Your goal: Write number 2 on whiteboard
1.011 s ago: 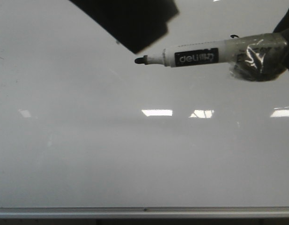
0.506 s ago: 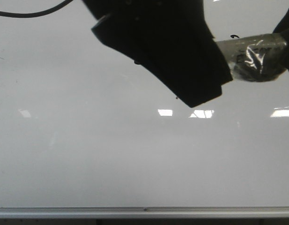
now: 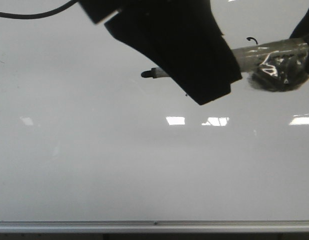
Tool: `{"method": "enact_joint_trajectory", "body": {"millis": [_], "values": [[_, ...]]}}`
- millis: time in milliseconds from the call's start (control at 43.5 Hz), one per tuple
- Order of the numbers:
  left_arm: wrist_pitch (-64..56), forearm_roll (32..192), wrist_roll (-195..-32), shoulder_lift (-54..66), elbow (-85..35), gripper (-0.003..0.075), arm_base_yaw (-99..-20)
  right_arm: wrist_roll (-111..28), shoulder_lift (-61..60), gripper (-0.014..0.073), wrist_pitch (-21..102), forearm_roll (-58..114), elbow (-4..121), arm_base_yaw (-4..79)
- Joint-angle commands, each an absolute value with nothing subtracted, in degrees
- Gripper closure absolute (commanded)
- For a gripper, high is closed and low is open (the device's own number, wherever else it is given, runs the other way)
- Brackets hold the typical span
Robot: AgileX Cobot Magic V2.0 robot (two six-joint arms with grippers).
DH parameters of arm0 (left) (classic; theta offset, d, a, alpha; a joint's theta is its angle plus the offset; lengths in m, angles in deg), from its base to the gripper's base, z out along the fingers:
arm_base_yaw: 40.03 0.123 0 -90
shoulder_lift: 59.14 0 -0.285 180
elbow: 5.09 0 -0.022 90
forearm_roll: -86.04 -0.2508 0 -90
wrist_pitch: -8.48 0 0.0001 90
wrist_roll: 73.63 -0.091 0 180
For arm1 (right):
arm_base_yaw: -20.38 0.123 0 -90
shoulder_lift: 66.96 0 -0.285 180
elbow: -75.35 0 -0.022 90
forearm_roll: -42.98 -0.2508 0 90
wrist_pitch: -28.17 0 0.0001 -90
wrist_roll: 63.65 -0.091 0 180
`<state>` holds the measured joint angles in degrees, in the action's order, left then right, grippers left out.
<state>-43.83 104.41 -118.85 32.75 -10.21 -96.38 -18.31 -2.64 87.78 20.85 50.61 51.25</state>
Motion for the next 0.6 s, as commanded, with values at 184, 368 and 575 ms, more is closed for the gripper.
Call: {"method": "enact_joint_trajectory", "body": {"millis": [184,368,575], "values": [[-42.52,85.27,-95.12,27.15,-8.19,0.0741,-94.17,-28.95,-8.50,0.0130,88.42,25.89,54.43,42.44],[-44.62,80.81,-84.10,22.77,-8.63,0.0741,-82.36,-29.65,-10.79,0.0130,88.56,26.02,54.43,36.30],[-40.91,81.18,-81.65,17.82,-14.30,0.0741,-64.98,-29.71,-11.06,0.0130,88.63,25.96,54.43,35.20]]}}
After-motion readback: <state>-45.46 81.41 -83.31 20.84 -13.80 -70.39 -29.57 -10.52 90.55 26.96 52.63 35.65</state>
